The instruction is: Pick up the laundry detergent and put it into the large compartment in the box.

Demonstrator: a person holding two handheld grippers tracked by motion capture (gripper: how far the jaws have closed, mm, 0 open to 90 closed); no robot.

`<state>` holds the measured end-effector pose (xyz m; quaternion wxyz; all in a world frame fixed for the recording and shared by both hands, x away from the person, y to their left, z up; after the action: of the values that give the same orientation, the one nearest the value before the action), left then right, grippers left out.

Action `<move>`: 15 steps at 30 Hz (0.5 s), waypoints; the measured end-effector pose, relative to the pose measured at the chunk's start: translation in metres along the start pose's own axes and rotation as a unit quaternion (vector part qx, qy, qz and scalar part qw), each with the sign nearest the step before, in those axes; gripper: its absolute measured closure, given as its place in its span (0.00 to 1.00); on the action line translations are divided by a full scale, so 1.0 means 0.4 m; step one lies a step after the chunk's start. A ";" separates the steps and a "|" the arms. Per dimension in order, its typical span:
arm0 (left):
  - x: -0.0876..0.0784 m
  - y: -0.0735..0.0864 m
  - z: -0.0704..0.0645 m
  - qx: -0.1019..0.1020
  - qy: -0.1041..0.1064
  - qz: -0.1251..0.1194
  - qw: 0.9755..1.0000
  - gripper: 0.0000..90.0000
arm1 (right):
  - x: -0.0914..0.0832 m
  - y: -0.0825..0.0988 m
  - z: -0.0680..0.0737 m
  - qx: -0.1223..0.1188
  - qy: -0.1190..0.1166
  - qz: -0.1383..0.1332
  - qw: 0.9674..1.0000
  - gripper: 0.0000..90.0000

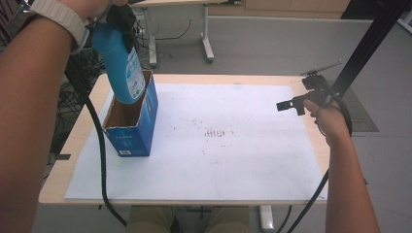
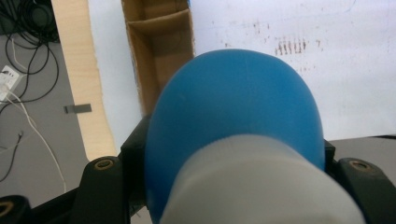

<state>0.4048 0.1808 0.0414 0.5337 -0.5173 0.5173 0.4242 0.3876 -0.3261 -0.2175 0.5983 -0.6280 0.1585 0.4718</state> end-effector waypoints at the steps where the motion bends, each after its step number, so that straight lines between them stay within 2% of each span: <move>1: 0.000 0.001 0.008 -0.001 0.000 -0.004 1.000 0.43 | 0.001 0.001 0.000 0.000 0.000 0.000 1.000 0.07; 4: 0.004 -0.001 0.030 -0.010 -0.003 -0.006 1.000 0.43 | 0.005 0.004 -0.003 0.002 0.000 0.001 1.000 0.07; 10: 0.014 -0.005 0.049 -0.016 -0.011 -0.005 1.000 0.43 | 0.010 0.004 -0.005 0.004 0.000 0.004 1.000 0.07; 15: 0.024 -0.008 0.074 -0.025 -0.009 -0.007 1.000 0.43 | 0.017 -0.001 -0.002 0.001 -0.002 0.005 1.000 0.07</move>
<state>0.4125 0.2090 0.0301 0.5287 -0.5300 0.4979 0.4378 0.3914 -0.3243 -0.2227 0.5970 -0.6256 0.1614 0.4756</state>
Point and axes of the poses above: each handheld gripper's, and its own axes: x roughly forward along the jaws, y roughly out of its underside, z roughly to its left, the point moved 8 cm from there along x, roughly forward along the jaws, and after that the axes turned 3 degrees about y, right-handed, at the moved point
